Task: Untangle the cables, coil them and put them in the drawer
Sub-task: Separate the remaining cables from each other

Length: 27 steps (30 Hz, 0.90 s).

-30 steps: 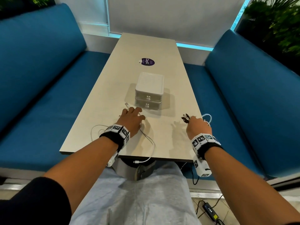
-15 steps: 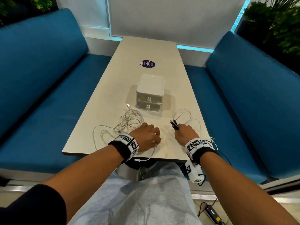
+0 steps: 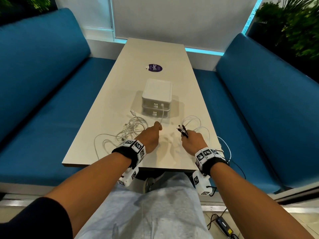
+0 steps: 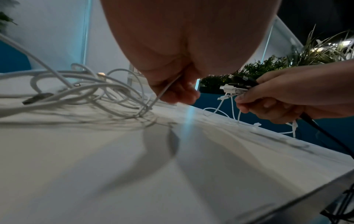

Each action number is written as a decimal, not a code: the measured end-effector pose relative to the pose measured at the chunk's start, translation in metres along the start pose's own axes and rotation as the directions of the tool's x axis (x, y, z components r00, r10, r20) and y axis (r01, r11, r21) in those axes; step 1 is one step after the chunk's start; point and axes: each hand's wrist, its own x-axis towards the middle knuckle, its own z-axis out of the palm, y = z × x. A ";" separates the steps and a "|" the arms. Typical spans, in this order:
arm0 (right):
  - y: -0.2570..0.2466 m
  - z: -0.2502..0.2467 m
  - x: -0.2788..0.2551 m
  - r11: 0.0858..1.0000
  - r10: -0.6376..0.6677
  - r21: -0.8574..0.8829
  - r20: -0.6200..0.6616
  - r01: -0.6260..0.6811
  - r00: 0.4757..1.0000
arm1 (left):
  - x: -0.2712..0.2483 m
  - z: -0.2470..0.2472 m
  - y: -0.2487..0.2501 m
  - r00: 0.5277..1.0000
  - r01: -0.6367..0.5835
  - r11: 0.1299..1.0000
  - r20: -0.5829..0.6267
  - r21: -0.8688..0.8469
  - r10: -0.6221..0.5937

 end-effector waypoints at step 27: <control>-0.023 0.002 0.010 0.962 -0.047 0.270 -0.002 0.046 0.999 | -0.004 0.021 0.008 0.985 -0.172 0.962 0.038 0.210 0.168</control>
